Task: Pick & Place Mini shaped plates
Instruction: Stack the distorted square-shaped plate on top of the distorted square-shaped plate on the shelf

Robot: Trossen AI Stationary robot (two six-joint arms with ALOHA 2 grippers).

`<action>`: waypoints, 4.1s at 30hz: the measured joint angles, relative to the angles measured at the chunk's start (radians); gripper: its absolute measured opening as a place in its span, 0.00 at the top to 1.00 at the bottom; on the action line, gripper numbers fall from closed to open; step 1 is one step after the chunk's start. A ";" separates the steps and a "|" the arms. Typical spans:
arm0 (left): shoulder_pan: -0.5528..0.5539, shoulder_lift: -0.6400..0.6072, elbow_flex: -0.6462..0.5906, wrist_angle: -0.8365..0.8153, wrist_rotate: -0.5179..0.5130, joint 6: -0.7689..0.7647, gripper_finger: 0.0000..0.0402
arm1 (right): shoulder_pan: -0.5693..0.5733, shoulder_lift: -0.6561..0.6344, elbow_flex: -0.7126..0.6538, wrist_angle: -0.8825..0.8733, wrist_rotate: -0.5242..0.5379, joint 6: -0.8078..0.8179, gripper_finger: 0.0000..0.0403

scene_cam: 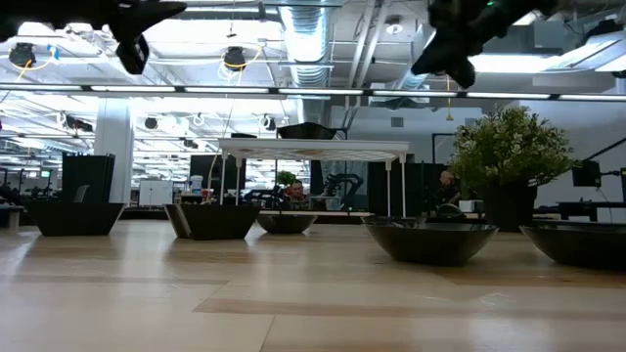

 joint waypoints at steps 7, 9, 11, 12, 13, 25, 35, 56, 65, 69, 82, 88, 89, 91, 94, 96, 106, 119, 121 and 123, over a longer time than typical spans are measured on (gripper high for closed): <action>0.033 0.179 0.136 -0.108 0.014 -0.027 0.78 | 0.018 -0.190 -0.122 0.093 0.016 0.038 0.99; 0.047 0.228 0.195 -0.201 0.048 -0.043 0.78 | 0.020 -0.244 -0.161 0.123 0.016 0.052 0.99; 0.061 0.276 0.254 -0.288 0.080 -0.058 0.78 | 0.020 -0.297 -0.198 0.140 0.016 0.066 0.99; 0.068 0.298 0.281 -0.330 0.096 -0.062 0.78 | 0.020 -0.323 -0.216 0.147 0.016 0.074 0.99; 0.074 0.321 0.307 -0.369 0.111 -0.068 0.78 | 0.020 -0.350 -0.234 0.154 0.016 0.078 0.99; 0.169 0.456 0.435 -0.699 0.219 -0.249 0.78 | 0.019 -0.689 -0.409 0.197 0.017 0.139 0.99; 0.296 0.450 0.431 -0.956 0.249 -0.543 0.78 | 0.019 -0.928 -0.483 0.192 0.016 0.157 0.99; 0.362 0.447 0.355 -1.368 0.299 -0.702 0.78 | 0.019 -0.968 -0.571 0.204 0.016 0.165 0.99; 0.361 0.447 0.355 -1.373 0.300 -0.681 0.78 | 0.019 -0.968 -0.571 0.201 0.016 0.165 0.99; 0.361 0.447 0.355 -1.368 0.299 -0.678 0.78 | 0.019 -0.968 -0.571 0.200 0.016 0.165 0.99; 0.361 0.447 0.355 -1.366 0.296 -0.679 0.78 | 0.019 -0.968 -0.571 0.200 0.016 0.205 0.99; 0.360 0.447 0.355 -1.368 0.296 -0.637 0.68 | 0.019 -0.968 -0.571 0.196 0.016 0.200 0.99; 0.360 0.447 0.355 -1.368 0.297 -0.627 0.65 | 0.019 -0.968 -0.571 0.194 0.016 0.200 0.99; 0.360 0.447 0.355 -1.368 0.299 -0.623 0.59 | 0.019 -0.968 -0.571 0.192 0.016 0.199 0.99; 0.358 0.447 0.347 -1.358 0.299 -0.622 0.53 | 0.019 -0.968 -0.571 0.192 0.016 0.198 0.99; 0.346 0.447 0.325 -1.356 0.297 -0.621 0.51 | 0.019 -0.968 -0.571 0.192 0.016 0.198 0.99; 0.273 0.447 0.269 -1.308 0.283 -0.617 0.50 | 0.019 -0.968 -0.571 0.191 0.021 0.198 0.99; 0.236 0.475 0.236 -1.186 0.195 -0.574 0.50 | 0.019 -0.968 -0.571 0.190 0.024 0.198 0.99; 0.237 0.487 0.217 -1.183 0.222 -0.575 0.50 | 0.019 -0.968 -0.571 0.189 0.024 0.198 0.99; 0.236 0.500 0.200 -1.178 0.235 -0.581 0.50 | 0.019 -0.968 -0.571 0.189 0.024 0.198 0.99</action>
